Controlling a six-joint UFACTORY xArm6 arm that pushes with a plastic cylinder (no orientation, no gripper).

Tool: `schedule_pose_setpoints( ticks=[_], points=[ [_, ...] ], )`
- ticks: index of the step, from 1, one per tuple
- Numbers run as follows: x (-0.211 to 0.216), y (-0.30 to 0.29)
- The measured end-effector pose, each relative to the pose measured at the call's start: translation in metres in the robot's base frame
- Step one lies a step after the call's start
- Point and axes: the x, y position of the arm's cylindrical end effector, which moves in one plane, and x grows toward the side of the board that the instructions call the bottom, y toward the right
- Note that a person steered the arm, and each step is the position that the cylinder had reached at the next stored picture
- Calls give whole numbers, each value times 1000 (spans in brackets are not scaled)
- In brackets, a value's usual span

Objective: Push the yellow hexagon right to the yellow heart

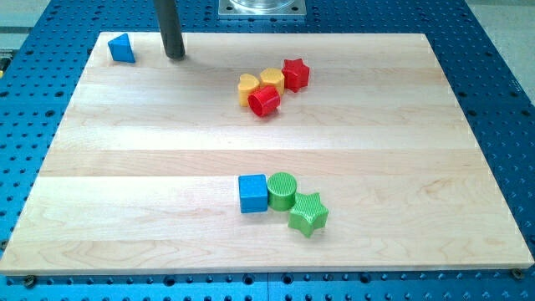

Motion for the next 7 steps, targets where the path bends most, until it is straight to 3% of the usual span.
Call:
schedule_pose_setpoints(
  ticks=[2,5,7],
  points=[
    [18,18],
    [18,26],
    [13,61]
  ],
)
